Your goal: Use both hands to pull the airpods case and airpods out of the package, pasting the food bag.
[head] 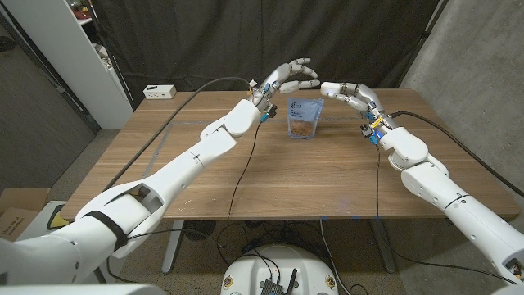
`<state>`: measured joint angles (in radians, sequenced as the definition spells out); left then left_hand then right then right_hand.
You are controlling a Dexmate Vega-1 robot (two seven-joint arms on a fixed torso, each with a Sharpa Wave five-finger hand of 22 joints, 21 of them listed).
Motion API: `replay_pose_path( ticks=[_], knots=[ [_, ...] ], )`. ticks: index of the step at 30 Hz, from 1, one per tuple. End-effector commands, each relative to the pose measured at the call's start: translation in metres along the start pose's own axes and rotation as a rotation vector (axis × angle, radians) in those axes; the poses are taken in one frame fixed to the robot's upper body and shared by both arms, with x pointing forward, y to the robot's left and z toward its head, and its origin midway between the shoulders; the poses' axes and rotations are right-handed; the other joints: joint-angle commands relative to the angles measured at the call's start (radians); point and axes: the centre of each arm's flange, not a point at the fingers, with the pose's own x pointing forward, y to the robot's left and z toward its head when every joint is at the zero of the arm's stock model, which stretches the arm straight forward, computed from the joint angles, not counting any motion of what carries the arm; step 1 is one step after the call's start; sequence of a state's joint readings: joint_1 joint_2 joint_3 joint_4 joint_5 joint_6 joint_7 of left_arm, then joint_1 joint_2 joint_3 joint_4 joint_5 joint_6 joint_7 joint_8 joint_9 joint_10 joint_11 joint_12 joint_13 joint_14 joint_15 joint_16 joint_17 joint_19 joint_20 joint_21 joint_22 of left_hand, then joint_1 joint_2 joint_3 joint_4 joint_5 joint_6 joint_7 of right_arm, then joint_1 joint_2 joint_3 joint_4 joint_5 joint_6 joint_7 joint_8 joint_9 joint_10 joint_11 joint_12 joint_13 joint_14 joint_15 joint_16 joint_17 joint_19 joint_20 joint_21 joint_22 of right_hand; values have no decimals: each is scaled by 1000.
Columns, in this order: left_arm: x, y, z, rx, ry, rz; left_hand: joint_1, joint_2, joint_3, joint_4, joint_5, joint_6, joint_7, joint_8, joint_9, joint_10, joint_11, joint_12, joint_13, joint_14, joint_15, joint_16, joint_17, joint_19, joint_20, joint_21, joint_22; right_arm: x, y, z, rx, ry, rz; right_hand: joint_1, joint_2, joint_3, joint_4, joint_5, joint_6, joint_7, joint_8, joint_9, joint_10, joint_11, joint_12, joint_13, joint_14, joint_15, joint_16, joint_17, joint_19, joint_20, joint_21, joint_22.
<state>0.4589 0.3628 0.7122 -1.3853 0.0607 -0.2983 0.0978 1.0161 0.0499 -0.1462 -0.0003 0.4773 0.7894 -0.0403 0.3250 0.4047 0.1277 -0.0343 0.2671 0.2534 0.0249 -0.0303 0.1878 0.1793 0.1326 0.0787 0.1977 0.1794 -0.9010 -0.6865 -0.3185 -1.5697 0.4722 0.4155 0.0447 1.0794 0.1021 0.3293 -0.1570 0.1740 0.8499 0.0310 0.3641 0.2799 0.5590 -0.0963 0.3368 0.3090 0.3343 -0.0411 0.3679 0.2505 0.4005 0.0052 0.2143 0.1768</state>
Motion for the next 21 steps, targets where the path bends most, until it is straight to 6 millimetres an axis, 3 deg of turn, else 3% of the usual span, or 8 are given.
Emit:
replay_pose_path(
  ticks=[1,6,9,13,14,17,21],
  knots=[
    [2,-2,2,8,15,-56,22,7,-6,-9,7,38,-11,10,2,11,-19,1,2,5,-7,2,2,2,8,4,3,1,2,4,-24,-41,6,6,10,-10,8,2,81,-70,51,182,-11,-7,-5,7,-5,-146,9,8,-6,-8,-4,2],
    [3,-4,1,-16,4,-72,33,10,-9,-13,8,48,-6,11,3,15,-24,3,2,8,-7,3,2,3,10,4,3,2,5,5,-24,-37,7,3,25,-19,17,1,49,-74,34,180,-29,-12,-13,11,-16,-149,10,13,-15,-18,-7,3],
    [3,-5,1,-25,-2,-77,39,12,-11,-16,9,41,-20,5,3,15,-23,3,2,9,-7,3,2,3,10,4,3,3,6,5,-24,-33,12,5,23,-25,16,0,68,-72,40,180,-23,-8,-11,13,-12,-145,13,13,-12,-11,-6,3],
    [3,-5,0,-41,-11,-75,42,12,-13,-16,9,37,-18,2,3,14,-21,3,2,9,-8,3,2,3,10,5,3,3,7,5,-28,-26,17,8,24,-29,15,0,71,-74,39,179,-22,-6,-11,14,-12,-144,15,14,-12,-10,-6,3],
    [3,-6,0,-44,-13,-70,43,13,-14,-16,10,31,-21,-2,3,13,-23,2,3,9,-10,3,2,3,9,5,3,3,7,4,-28,-25,18,13,14,-36,9,-1,97,-72,48,179,-9,0,-6,16,-7,-139,17,13,-6,-1,-3,3],
    [3,-6,0,-46,-11,-64,46,16,-18,-16,10,50,-19,3,2,20,-26,5,3,15,-12,4,2,4,11,5,3,4,6,4,-27,-25,18,13,25,-40,14,0,69,-74,33,176,-21,-4,-11,18,-14,-145,18,16,-16,-12,-7,3],
    [5,-8,-2,-48,-6,-60,56,23,-17,-19,12,60,-23,4,4,23,-30,6,3,20,-16,6,2,6,11,6,3,4,5,3,-27,-24,23,16,22,-48,13,-1,88,-79,37,175,-17,-3,-10,21,-13,-142,21,16,-12,-6,-5,3]
  ],
)
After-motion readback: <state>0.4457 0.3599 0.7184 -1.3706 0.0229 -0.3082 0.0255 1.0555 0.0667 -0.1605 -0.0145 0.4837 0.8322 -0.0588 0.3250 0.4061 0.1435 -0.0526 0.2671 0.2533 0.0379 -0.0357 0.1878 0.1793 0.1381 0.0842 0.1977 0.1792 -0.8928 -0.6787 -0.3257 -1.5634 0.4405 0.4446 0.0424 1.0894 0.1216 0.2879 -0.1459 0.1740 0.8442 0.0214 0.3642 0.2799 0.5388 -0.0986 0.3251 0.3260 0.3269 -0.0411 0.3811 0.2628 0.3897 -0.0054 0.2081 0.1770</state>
